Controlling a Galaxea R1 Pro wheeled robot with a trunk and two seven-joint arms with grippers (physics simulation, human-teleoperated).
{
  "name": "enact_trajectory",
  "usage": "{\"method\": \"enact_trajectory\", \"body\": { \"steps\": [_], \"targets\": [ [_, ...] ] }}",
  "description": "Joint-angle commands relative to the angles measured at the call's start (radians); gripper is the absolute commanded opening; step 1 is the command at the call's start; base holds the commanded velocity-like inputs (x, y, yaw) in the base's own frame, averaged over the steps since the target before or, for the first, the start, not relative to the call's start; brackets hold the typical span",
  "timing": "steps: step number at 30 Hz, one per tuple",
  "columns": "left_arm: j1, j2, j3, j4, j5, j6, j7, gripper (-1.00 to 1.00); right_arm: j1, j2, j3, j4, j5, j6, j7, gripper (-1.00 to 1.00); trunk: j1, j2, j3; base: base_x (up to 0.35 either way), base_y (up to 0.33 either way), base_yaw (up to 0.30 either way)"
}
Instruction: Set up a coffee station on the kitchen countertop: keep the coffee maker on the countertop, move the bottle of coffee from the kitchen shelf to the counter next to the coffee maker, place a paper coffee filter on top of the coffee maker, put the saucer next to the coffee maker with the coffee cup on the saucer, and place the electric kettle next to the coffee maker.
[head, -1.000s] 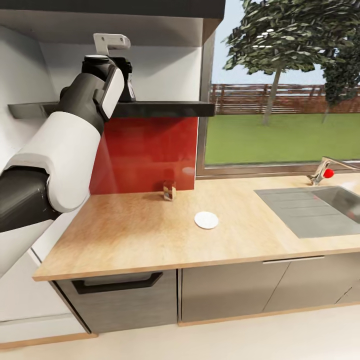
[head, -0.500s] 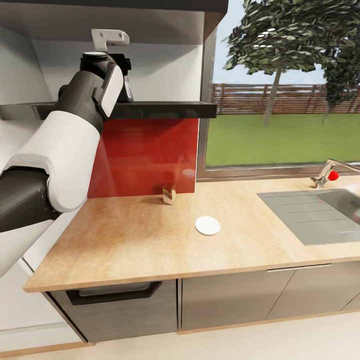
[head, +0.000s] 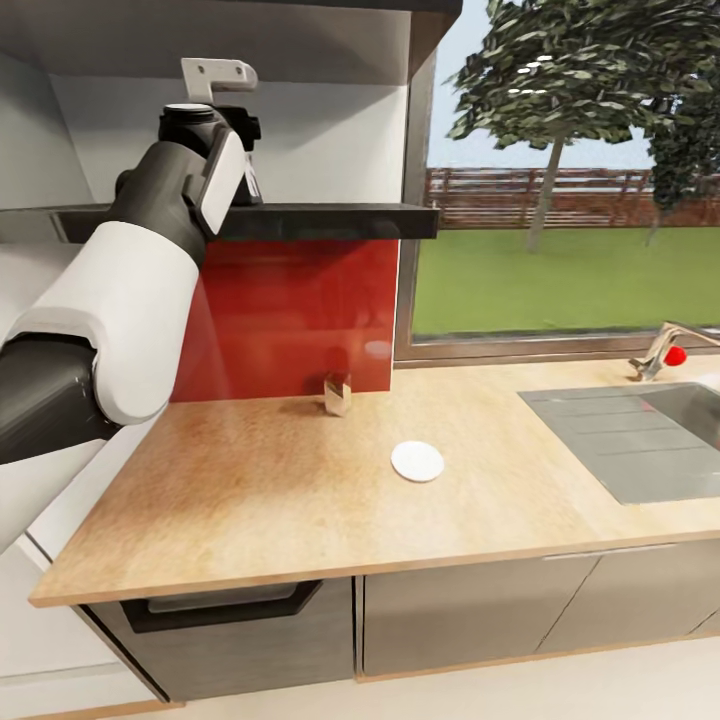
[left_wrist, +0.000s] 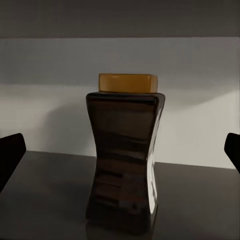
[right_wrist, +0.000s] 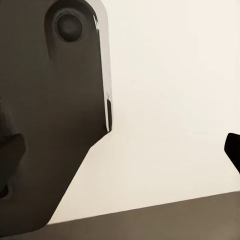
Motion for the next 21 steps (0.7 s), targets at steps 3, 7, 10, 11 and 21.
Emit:
{"method": "enact_trajectory", "body": {
  "steps": [3, 7, 10, 11, 21],
  "targets": [
    [-0.001, 0.003, 0.001, 0.000, -0.006, 0.008, 0.000, 1.00, -0.001, 0.001, 0.001, 0.001, -0.006, -0.004, -0.001, 1.00, 0.001, -0.002, -0.002, 0.184, 0.000, 0.000],
    [0.000, 0.007, 0.010, 0.002, -0.006, 0.008, 0.000, 1.00, -0.001, 0.000, 0.001, 0.001, -0.006, -0.004, -0.001, 1.00, 0.001, -0.002, -0.002, 0.222, 0.000, 0.000],
    [0.006, 0.008, 0.012, 0.001, -0.006, 0.007, 0.000, 1.00, -0.001, 0.001, 0.001, 0.001, -0.006, -0.004, -0.001, 1.00, 0.001, -0.002, -0.002, 0.065, 0.000, 0.000],
    [0.012, 0.008, 0.012, 0.001, -0.006, 0.007, 0.000, 1.00, -0.001, 0.001, 0.001, 0.001, -0.006, -0.004, -0.001, 1.00, 0.001, -0.002, -0.002, 0.020, 0.000, 0.000],
    [0.026, 0.008, 0.013, 0.001, -0.005, 0.006, 0.000, 1.00, -0.001, 0.001, 0.001, 0.001, -0.006, -0.004, -0.001, 1.00, 0.001, -0.002, -0.002, 0.138, 0.000, 0.000]
  ]
}}
